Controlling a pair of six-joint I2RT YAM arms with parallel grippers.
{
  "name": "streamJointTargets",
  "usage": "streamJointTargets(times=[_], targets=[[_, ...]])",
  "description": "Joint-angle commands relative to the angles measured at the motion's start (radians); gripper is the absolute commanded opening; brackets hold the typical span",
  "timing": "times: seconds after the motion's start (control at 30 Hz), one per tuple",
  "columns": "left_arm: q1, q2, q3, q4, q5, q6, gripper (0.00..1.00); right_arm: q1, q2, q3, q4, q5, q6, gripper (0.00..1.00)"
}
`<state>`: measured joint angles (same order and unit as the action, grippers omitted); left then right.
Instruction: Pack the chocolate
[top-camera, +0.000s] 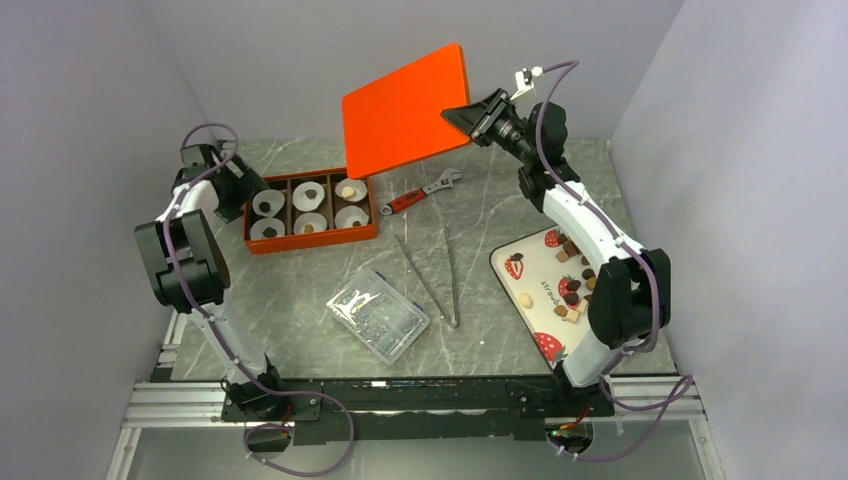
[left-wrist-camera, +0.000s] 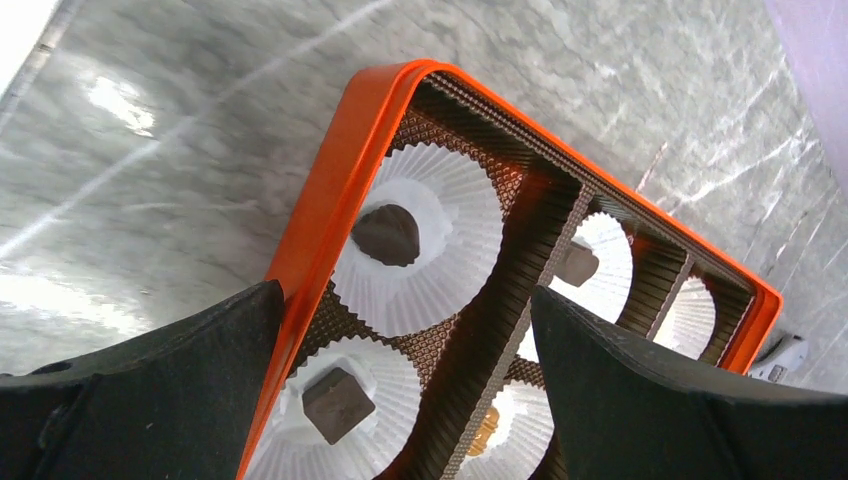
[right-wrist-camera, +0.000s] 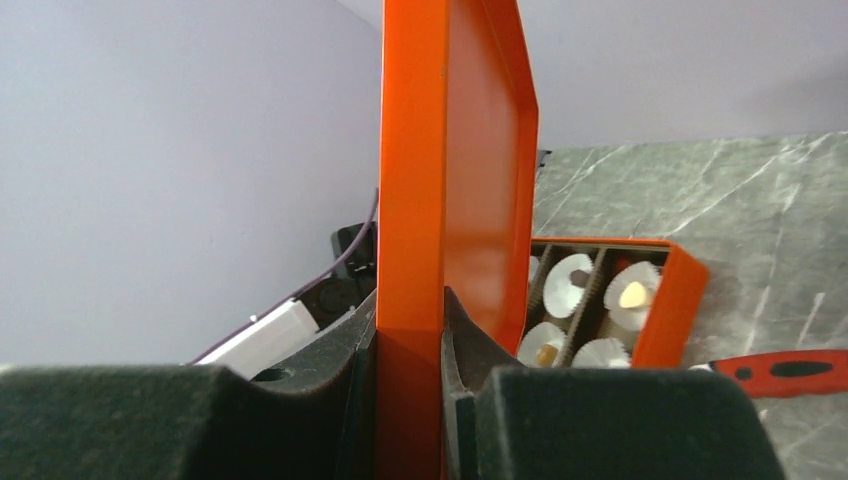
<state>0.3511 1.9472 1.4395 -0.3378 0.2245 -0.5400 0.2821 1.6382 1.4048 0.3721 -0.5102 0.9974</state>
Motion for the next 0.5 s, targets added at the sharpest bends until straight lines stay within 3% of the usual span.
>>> streamJointTargets(times=[0.0, 0.33, 0.47], targets=[[-0.067, -0.041, -0.025, 0.031, 0.07, -0.045, 0.99, -0.002, 0.032, -0.016, 0.211, -0.028, 0.124, 0.0], [-0.178, -0.083, -0.088, 0.089, 0.102, -0.135, 0.99, -0.003, 0.166, -0.044, 0.334, -0.036, 0.279, 0.0], [-0.177, -0.145, -0.109, 0.02, 0.039, -0.17, 1.0, -0.003, 0.221, -0.047, 0.388, -0.034, 0.353, 0.0]])
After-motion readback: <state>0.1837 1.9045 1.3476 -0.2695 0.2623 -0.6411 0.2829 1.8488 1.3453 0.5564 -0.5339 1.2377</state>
